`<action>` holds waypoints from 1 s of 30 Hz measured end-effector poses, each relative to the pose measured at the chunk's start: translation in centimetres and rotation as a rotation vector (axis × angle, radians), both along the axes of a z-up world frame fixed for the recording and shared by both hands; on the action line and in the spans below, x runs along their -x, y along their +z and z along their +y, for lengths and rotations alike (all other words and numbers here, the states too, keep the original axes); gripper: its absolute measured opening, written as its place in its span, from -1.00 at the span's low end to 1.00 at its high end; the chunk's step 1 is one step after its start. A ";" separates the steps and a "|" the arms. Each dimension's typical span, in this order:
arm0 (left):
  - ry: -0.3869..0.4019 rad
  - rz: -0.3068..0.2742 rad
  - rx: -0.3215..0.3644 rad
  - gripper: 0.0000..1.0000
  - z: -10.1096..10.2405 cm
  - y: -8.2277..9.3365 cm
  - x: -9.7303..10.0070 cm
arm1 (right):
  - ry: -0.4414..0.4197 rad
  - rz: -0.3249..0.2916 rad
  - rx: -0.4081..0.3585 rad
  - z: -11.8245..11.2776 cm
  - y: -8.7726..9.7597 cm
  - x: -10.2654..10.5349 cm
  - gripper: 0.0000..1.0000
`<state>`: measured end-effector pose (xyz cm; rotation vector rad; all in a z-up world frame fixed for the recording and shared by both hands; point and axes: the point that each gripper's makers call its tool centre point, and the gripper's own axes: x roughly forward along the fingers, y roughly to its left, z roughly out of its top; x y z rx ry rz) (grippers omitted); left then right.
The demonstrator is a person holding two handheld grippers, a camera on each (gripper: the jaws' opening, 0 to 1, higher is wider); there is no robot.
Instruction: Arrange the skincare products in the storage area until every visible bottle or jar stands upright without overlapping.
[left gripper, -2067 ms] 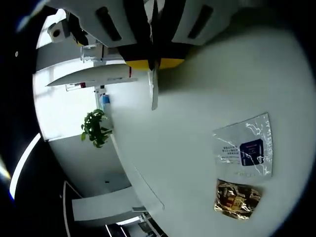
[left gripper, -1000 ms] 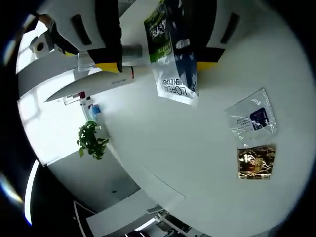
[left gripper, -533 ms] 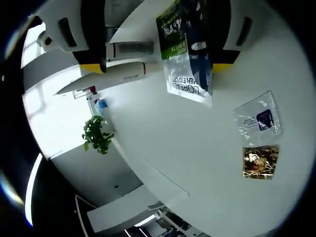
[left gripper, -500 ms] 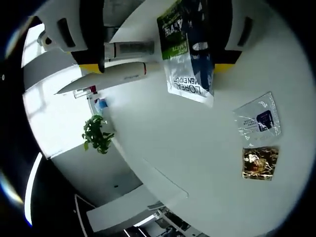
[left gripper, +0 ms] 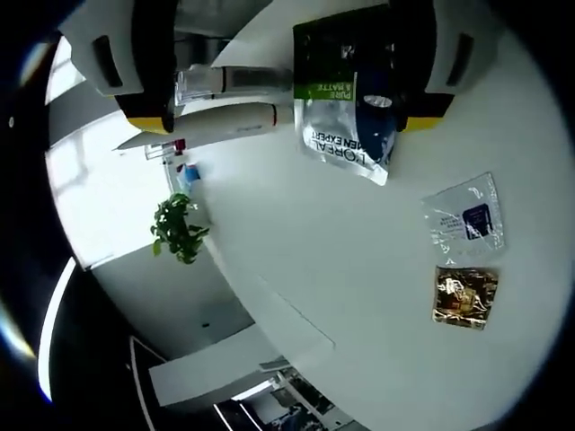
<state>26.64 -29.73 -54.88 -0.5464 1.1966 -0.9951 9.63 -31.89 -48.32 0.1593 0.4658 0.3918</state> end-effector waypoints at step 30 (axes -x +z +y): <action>0.069 0.137 0.041 0.84 4.0 0.9 6.0 | 0.015 0.000 0.007 0.1 -0.2 0.2 0.75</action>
